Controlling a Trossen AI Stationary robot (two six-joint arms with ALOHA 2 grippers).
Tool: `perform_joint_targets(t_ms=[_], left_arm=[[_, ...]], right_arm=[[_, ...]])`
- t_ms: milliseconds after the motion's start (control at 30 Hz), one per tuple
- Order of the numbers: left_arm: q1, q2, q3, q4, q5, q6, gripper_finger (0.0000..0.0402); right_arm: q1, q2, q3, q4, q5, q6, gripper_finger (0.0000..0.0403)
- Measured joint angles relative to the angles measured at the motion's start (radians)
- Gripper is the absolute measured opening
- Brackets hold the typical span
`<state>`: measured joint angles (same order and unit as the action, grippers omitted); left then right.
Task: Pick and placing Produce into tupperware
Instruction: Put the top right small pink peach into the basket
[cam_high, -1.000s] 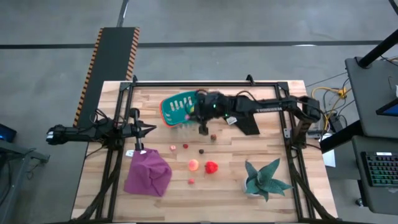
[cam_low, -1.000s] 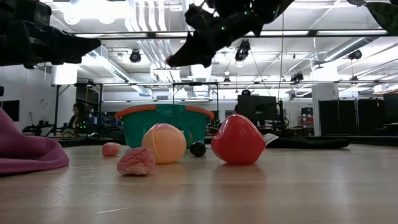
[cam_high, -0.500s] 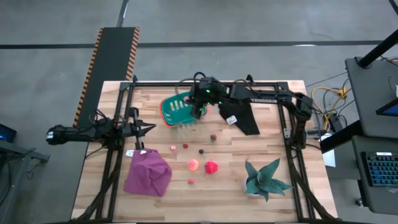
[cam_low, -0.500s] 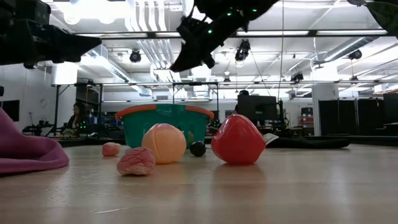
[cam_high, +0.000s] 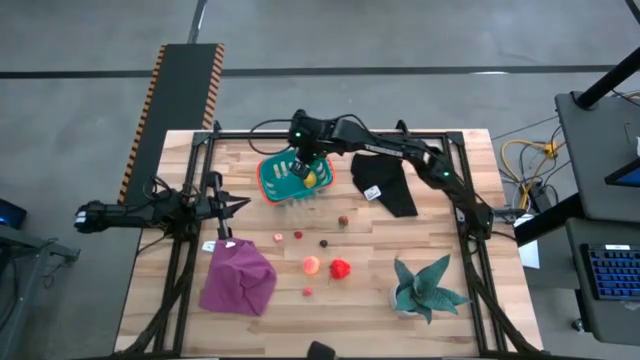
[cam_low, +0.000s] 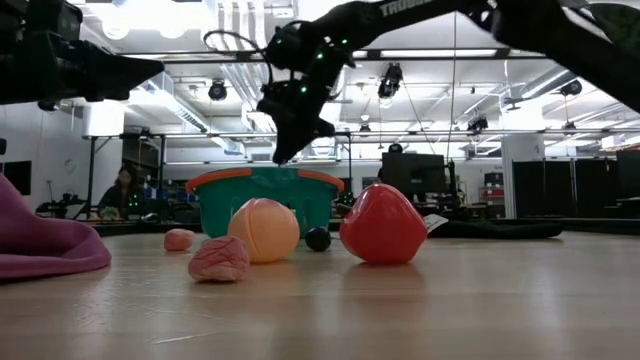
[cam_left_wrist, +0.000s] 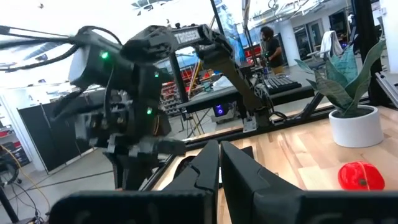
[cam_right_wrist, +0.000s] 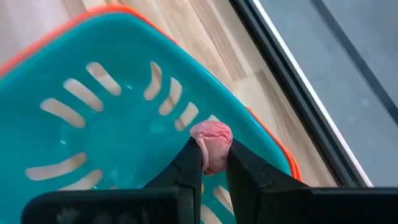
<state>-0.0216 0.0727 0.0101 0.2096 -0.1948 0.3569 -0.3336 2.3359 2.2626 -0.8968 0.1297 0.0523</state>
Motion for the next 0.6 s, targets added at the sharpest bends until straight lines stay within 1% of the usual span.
perform_joint_targets(t_ms=[133,300,600], left_arm=[[0.000,0.001,0.000,-0.001,-0.001,0.000,0.0002],[0.000,0.001,0.000,-0.001,-0.002,-0.002,0.0002],[0.000,0.001,0.000,-0.002,-0.002,-0.002,0.0002]], right_arm=[[-0.001,0.074,0.094,-0.087,0.007,0.000,0.0044],[-0.003,0.096,0.089,-0.103,0.035,0.000,0.0044],[-0.003,0.102,0.089,-0.140,0.037,-0.004,0.0044]])
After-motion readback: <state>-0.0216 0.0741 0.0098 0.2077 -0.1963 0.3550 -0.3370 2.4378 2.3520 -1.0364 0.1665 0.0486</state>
